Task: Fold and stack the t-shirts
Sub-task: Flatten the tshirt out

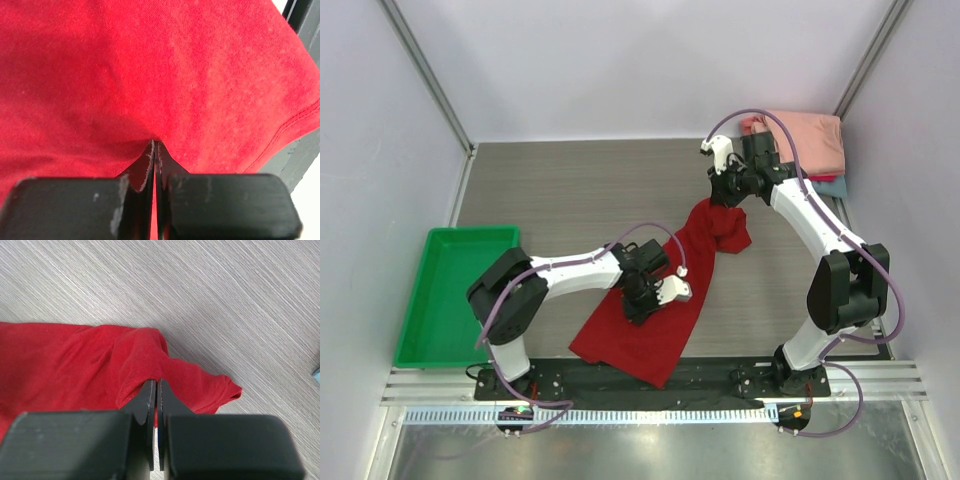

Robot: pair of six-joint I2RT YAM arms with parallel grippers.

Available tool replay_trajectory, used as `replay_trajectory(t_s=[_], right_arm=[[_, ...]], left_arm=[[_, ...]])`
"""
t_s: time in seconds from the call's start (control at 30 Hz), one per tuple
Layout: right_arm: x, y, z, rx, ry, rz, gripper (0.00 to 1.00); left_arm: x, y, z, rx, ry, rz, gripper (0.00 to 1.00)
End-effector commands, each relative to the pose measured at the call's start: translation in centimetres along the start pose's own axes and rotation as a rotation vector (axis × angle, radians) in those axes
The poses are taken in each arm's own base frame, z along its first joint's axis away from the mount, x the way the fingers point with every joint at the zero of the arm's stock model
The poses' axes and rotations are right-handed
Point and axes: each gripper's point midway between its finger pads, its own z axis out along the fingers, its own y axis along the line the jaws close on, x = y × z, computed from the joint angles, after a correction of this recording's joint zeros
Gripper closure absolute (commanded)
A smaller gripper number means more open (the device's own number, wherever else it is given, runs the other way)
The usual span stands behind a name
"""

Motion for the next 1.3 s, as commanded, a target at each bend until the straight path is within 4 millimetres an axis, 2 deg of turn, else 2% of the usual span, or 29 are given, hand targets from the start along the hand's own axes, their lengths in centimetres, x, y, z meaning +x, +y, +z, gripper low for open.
replay_trajectory(t_s=[0.0, 0.17, 0.23, 0.27, 0.3, 0.33, 0.4, 0.43, 0.5, 0.53, 0.63, 0.77, 0.83, 0.87, 0.9, 0.97, 1.0, 1.07, 1.13, 1.17, 1.2, 1.27], right_arm=[[-3.0, -0.5, -2.3, 0.051, -0.097, -0.031, 0.99], [-4.3, -0.1, -4.6, 0.066, -0.139, -0.039, 0.99], [-4.4, 0.2, -5.4, 0.072, -0.152, -0.046, 0.99], [-4.3, 0.3, -5.5, 0.072, -0.152, -0.043, 0.99], [-4.0, 0.4, -5.4, 0.069, -0.146, -0.04, 0.99], [-3.9, 0.5, -5.4, 0.068, -0.146, -0.043, 0.99], [-3.7, 0.5, -5.2, 0.065, -0.14, -0.04, 0.99], [-3.6, 0.5, -5.0, 0.064, -0.136, -0.042, 0.99], [-3.3, 0.4, -4.6, 0.062, -0.124, -0.04, 0.99], [-3.3, 0.4, -4.6, 0.062, -0.124, -0.042, 0.99], [-3.0, 0.3, -4.4, 0.062, -0.115, -0.04, 0.99], [-2.9, 0.5, -4.3, 0.053, -0.115, -0.039, 0.99], [-2.8, 0.6, -4.2, 0.048, -0.114, -0.037, 0.99], [-2.7, 0.5, -4.1, 0.048, -0.113, -0.032, 0.99], [-2.7, 0.6, -4.1, 0.047, -0.112, -0.033, 0.99], [-2.7, 0.5, -4.1, 0.05, -0.112, -0.035, 0.99], [-2.9, 0.4, -4.3, 0.056, -0.117, -0.039, 0.99], [-3.2, 0.2, -4.6, 0.067, -0.124, -0.043, 0.99], [-4.1, 0.2, -5.4, 0.079, -0.145, -0.048, 0.99], [-5.0, 0.1, -6.2, 0.087, -0.166, -0.057, 0.99], [-5.4, 0.2, -6.8, 0.092, -0.179, -0.061, 0.99], [-6.4, 0.8, -9.0, 0.106, -0.223, -0.087, 0.99]], left_arm=[[-1.9, 0.3, -3.0, -0.057, -0.063, 0.043, 1.0], [-2.7, 0.0, -9.5, -0.161, -0.176, 0.093, 1.0], [-2.0, -0.6, -10.1, -0.156, -0.185, 0.116, 0.97], [-1.6, -1.1, -10.2, -0.145, -0.184, 0.12, 0.88], [-1.2, -1.5, -10.2, -0.132, -0.187, 0.114, 0.7], [-0.1, -1.9, -9.2, -0.106, -0.16, 0.104, 0.67], [0.8, -2.4, -7.8, -0.071, -0.131, 0.106, 0.64], [2.1, -2.7, -6.6, -0.056, -0.101, 0.099, 0.63], [2.7, -2.8, -5.1, -0.049, -0.081, 0.117, 0.61], [3.6, -2.9, -3.9, -0.029, -0.039, 0.109, 0.59], [4.3, -2.9, -2.1, -0.013, 0.018, 0.101, 0.54], [4.4, -1.9, -0.4, -0.037, 0.047, 0.086, 0.49], [4.4, -1.3, 0.1, -0.048, 0.065, 0.079, 0.55], [4.7, -1.1, 0.8, -0.042, 0.087, 0.069, 0.61], [4.6, -0.9, 1.0, -0.042, 0.095, 0.062, 0.8], [4.4, -0.5, 1.1, -0.051, 0.106, 0.057, 0.96], [3.9, -0.4, 0.8, -0.062, 0.096, 0.058, 1.0], [3.4, 0.2, -0.5, -0.11, 0.081, 0.067, 1.0], [1.4, 0.6, -3.7, -0.179, -0.002, 0.121, 1.0], [1.4, 1.1, -5.2, -0.227, -0.004, 0.124, 1.0], [-0.2, 1.2, -8.5, -0.298, -0.094, 0.168, 1.0], [-0.5, 2.0, -12.3, -0.387, -0.15, 0.175, 1.0]])
